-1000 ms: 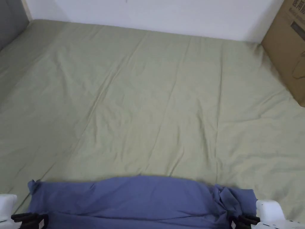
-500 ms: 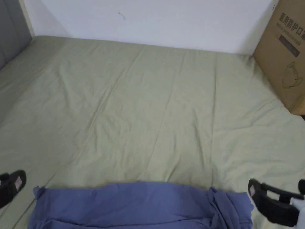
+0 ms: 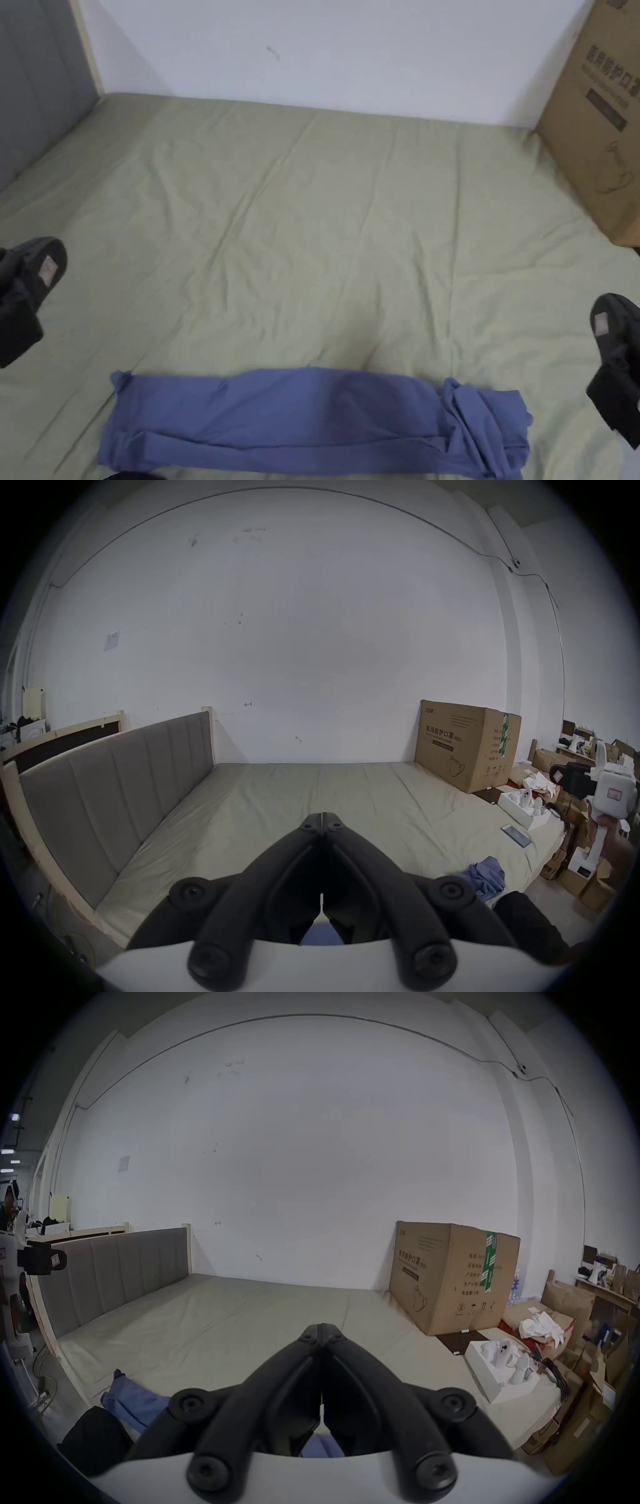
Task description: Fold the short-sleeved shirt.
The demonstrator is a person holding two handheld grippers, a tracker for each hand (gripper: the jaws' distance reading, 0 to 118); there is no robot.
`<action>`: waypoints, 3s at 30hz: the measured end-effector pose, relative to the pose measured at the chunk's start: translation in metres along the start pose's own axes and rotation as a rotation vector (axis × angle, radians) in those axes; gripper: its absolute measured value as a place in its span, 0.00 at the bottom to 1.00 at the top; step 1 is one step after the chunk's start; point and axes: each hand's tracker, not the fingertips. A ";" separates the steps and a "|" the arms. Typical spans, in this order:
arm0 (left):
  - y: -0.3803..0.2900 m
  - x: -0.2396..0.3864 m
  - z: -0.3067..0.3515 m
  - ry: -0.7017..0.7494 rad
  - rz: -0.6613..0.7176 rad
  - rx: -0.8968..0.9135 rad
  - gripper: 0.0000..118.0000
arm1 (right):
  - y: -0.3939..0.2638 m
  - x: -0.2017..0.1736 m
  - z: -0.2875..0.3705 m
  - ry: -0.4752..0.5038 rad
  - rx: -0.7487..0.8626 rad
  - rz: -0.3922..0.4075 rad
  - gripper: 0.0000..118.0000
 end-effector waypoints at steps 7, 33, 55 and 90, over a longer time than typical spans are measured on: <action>-0.001 -0.003 0.005 0.016 -0.016 0.000 0.00 | 0.002 0.001 0.001 -0.015 0.005 -0.024 0.00; -0.211 -0.097 -0.171 -0.075 0.562 -1.013 0.74 | -0.014 -0.023 -0.017 0.155 -0.144 -0.046 0.00; -0.126 -0.030 -0.174 -0.168 0.442 -0.987 0.06 | -0.014 -0.005 -0.017 0.120 -0.161 -0.087 0.00; -0.127 0.163 -0.215 -0.359 0.314 -0.920 0.78 | -0.022 0.029 -0.017 0.074 -0.183 -0.176 0.00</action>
